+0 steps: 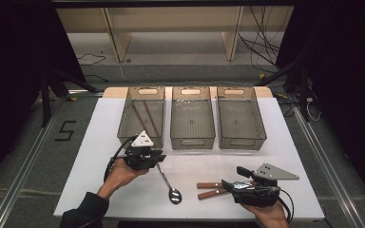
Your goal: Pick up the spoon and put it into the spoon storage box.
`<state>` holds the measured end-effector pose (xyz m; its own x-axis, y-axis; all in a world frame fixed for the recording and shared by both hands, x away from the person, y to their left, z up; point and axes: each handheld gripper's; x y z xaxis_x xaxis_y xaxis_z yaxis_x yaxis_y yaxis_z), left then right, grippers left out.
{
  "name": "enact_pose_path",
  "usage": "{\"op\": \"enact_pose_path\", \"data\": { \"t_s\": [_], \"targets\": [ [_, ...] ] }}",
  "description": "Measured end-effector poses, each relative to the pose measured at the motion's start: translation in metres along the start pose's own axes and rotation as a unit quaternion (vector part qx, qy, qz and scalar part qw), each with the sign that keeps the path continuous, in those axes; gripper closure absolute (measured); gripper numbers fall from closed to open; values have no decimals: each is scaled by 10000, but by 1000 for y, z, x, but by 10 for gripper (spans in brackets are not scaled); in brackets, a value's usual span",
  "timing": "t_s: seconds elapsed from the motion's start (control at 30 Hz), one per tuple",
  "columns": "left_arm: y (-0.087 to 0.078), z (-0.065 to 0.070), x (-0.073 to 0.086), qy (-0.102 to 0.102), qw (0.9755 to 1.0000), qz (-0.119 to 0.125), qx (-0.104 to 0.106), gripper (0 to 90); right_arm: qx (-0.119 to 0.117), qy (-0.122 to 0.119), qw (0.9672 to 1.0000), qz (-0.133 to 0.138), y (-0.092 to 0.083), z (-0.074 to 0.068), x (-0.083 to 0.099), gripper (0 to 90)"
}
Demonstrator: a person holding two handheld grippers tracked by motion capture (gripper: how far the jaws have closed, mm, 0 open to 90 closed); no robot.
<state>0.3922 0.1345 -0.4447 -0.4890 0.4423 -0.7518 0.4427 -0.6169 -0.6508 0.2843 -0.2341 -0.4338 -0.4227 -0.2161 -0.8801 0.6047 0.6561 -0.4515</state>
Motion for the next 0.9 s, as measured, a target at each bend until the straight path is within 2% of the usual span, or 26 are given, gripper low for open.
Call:
{"op": "enact_pose_path", "data": {
  "t_s": [0.13,0.2,0.3,0.47,0.57,0.7,0.83,0.9],
  "targets": [
    [14,2,5,174,9992,-334,-127,851,4,-15,10000,-1,0,-1,-1,235],
    [20,1,8,166,9988,-455,-111,884,-6,-22,10000,-1,1,-2,-1,234],
    [26,-1,13,108,9980,-611,-103,887,-7,-49,10000,16,1,-3,-1,233],
    [31,-3,17,134,9963,-831,-149,887,8,-20,10000,66,0,-3,0,233],
    [32,-4,19,83,9962,-865,-100,887,20,-32,9999,106,-1,-3,0,233],
    [30,-5,19,133,9953,-950,-125,888,36,-35,9999,135,-1,-3,1,233],
    [23,-6,22,160,9933,-1134,-167,887,65,-56,9998,167,-2,-2,1,233],
    [20,-6,24,105,9929,-1165,-190,887,69,-42,9998,169,-2,-2,2,233]
  ]
}}
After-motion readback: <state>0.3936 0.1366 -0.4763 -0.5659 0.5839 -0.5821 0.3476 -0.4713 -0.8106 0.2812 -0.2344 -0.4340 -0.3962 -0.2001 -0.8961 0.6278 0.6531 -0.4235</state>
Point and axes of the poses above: each handheld gripper's, and its own axes: y roughly forward along the jaws, x roughly out of its underside, z roughly to its right, and after that the axes turned 4 degrees about -y, right-handed
